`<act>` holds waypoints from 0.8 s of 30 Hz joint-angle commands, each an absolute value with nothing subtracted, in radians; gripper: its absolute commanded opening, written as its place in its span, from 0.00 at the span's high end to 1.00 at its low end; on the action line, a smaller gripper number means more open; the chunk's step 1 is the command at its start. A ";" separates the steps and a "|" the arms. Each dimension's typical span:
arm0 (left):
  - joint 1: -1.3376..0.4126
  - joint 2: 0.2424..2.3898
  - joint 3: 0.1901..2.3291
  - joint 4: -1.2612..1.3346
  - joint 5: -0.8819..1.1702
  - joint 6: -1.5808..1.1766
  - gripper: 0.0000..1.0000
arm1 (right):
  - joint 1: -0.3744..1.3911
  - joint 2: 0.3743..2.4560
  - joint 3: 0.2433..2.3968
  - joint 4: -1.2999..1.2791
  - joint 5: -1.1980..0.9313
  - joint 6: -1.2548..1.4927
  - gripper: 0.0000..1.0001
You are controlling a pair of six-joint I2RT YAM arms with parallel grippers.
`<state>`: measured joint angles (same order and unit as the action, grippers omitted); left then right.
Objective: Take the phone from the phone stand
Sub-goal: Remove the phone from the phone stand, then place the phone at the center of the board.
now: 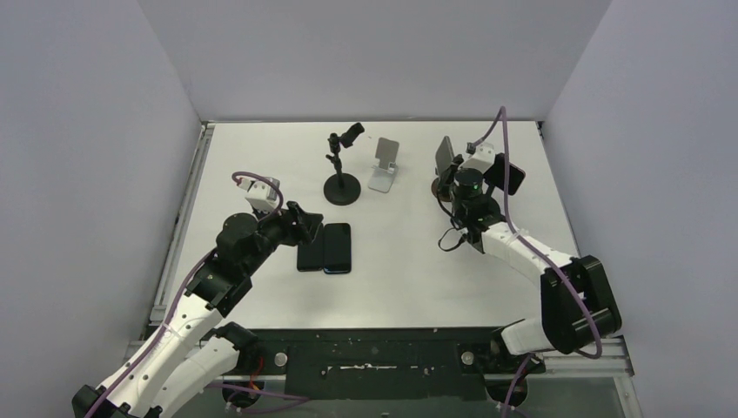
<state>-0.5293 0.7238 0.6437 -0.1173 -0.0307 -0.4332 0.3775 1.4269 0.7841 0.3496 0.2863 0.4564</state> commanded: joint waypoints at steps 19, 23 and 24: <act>-0.544 0.619 0.605 0.346 0.145 -0.782 0.04 | 0.545 0.851 0.729 0.260 -0.044 0.523 1.00; -0.551 0.676 0.535 0.612 0.201 -0.945 0.03 | 0.562 0.789 0.717 0.292 -0.144 0.570 1.00; -0.555 0.685 0.506 0.693 0.200 -0.987 0.03 | 0.563 0.784 0.720 0.301 -0.183 0.579 1.00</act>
